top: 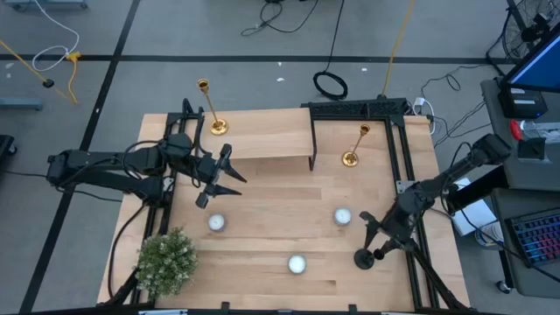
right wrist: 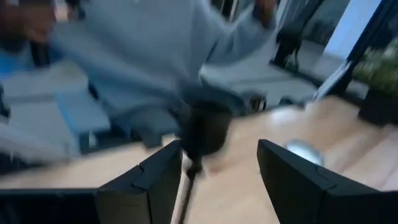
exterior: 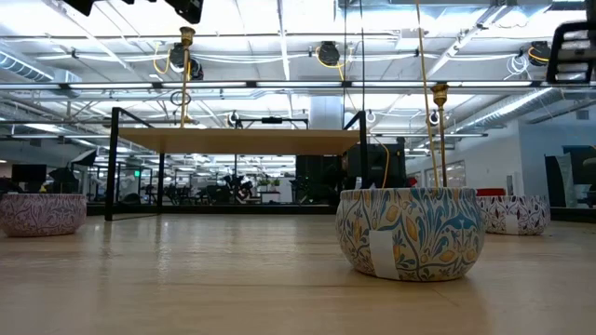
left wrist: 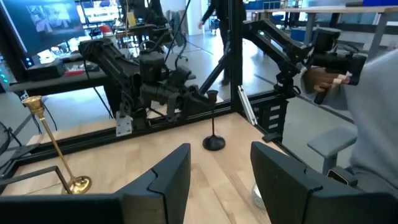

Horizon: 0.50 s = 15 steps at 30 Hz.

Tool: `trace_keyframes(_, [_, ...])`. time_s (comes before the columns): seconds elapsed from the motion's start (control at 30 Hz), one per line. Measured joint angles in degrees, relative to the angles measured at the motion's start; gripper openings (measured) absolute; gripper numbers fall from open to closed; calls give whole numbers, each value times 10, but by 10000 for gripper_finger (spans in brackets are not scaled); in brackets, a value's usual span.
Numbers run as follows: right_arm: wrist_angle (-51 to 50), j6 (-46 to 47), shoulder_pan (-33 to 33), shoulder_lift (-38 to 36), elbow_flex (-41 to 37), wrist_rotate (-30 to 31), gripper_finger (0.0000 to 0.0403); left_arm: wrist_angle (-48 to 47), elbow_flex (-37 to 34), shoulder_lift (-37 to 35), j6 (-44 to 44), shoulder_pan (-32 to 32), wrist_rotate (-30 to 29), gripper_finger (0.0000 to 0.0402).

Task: Pick & Place candle stick holders
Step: Put the black candle holder on the shelf aligned with the other candle holder

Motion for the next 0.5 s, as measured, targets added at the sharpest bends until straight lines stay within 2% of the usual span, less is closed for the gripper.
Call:
trace_keyframes(0.2, [60, 88, 22, 0, 0, 0, 205, 0, 0, 0, -6, 0, 0, 175])
trace_keyframes(0.37, [36, 71, 27, 1, 0, 5, 203, 0, 0, 0, -10, 0, 0, 175])
trace_keyframes(0.5, [20, 63, 27, 10, 0, 20, 185, 0, 0, 0, -11, 0, 0, 175])
